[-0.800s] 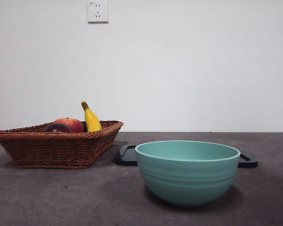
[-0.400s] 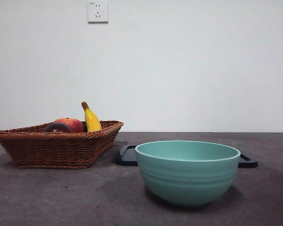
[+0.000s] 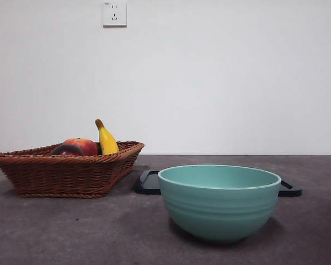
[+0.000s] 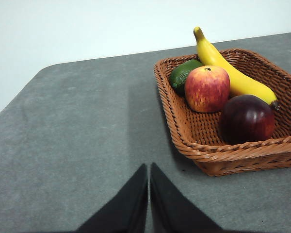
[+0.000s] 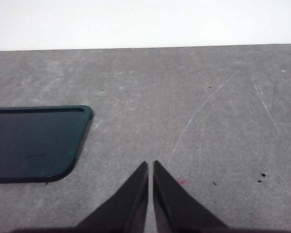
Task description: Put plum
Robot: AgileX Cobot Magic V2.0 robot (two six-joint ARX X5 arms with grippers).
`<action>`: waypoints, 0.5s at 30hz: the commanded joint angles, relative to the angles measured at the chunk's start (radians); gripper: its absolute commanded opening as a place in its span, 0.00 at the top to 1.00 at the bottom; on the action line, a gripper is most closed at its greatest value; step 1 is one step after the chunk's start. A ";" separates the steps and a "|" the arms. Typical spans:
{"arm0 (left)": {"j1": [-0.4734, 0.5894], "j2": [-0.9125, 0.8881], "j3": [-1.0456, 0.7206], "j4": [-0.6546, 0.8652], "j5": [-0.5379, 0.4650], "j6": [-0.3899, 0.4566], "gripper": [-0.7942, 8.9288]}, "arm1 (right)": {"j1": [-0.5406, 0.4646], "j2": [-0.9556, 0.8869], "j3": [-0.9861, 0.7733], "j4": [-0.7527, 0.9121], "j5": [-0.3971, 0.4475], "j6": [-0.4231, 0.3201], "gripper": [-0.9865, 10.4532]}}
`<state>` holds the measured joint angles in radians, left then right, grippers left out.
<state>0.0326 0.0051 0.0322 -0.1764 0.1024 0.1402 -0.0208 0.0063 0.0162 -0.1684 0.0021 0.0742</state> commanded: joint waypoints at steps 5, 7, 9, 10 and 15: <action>0.003 -0.002 -0.020 -0.009 -0.002 -0.003 0.91 | -0.002 -0.003 -0.005 0.011 0.000 -0.007 0.91; 0.003 -0.002 -0.020 -0.009 -0.002 -0.003 0.91 | -0.002 -0.003 -0.005 0.011 0.000 -0.007 0.91; 0.003 -0.002 -0.020 -0.009 -0.002 -0.003 0.91 | -0.002 -0.003 -0.005 0.011 0.000 -0.007 0.91; 0.003 -0.002 -0.020 -0.009 -0.002 -0.003 0.91 | -0.002 -0.003 -0.005 0.011 0.000 -0.007 0.91; 0.003 -0.002 -0.020 -0.009 -0.002 -0.003 0.91 | -0.002 -0.003 -0.005 0.011 0.000 -0.007 0.91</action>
<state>0.0326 0.0051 0.0322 -0.1764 0.1024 0.1402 -0.0208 0.0063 0.0162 -0.1661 0.0021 0.0742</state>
